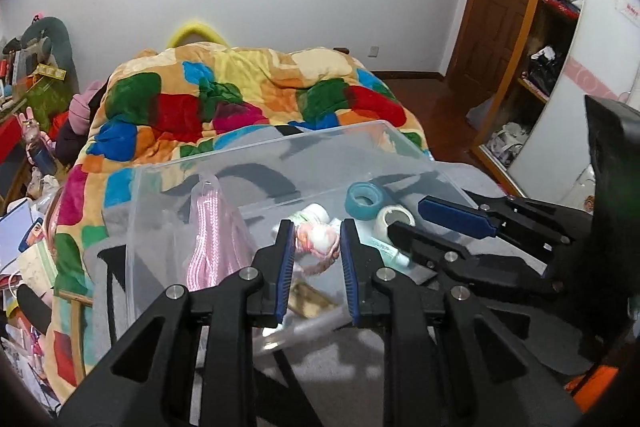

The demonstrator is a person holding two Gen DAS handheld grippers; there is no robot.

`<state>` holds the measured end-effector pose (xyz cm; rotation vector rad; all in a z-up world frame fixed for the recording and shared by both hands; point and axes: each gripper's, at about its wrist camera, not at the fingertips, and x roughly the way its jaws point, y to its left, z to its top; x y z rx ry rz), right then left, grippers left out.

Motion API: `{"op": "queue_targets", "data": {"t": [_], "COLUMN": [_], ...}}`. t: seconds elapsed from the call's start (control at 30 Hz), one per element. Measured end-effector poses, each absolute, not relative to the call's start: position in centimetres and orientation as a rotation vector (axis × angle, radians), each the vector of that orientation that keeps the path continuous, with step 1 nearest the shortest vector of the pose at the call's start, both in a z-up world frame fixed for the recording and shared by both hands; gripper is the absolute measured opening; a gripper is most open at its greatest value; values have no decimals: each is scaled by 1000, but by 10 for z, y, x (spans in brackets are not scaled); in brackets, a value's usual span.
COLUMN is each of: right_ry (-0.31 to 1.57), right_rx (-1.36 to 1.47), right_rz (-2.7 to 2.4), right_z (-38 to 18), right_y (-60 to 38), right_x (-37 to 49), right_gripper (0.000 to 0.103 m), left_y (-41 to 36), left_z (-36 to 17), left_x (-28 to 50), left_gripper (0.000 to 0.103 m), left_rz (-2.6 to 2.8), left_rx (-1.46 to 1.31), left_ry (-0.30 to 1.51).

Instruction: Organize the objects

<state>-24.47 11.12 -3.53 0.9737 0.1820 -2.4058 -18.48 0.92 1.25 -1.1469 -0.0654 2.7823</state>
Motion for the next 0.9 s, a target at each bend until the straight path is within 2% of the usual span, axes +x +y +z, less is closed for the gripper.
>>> {"op": "queue_targets", "data": {"t": [0.07, 0.5, 0.6, 0.67, 0.83, 0.9], "right_ry": [169, 96, 73, 62, 76, 80], "right_rx": [977, 860, 840, 818, 767, 753], "right_rz": [-2393, -2404, -2407, -2415, -2449, -2456], "right_z": [-33, -5, -6, -6, -9, -11], "right_y": [114, 137, 141, 143, 147, 148], "right_x": [-241, -183, -168, -159, -136, -130], "right_gripper": [32, 32, 38, 46, 50, 56], "left_y": [9, -7, -7, -7, -7, -6], "left_z": [19, 29, 25, 22, 15, 13], "left_x": [-178, -110, -95, -83, -64, -59], "left_gripper": [21, 24, 34, 42, 60, 64], "left_rz": [2784, 2835, 2867, 2890, 2927, 2946], "left_rx": [-1126, -1023, -991, -962, -912, -893], "left_ry": [-62, -126, -136, -151, -170, -160]}}
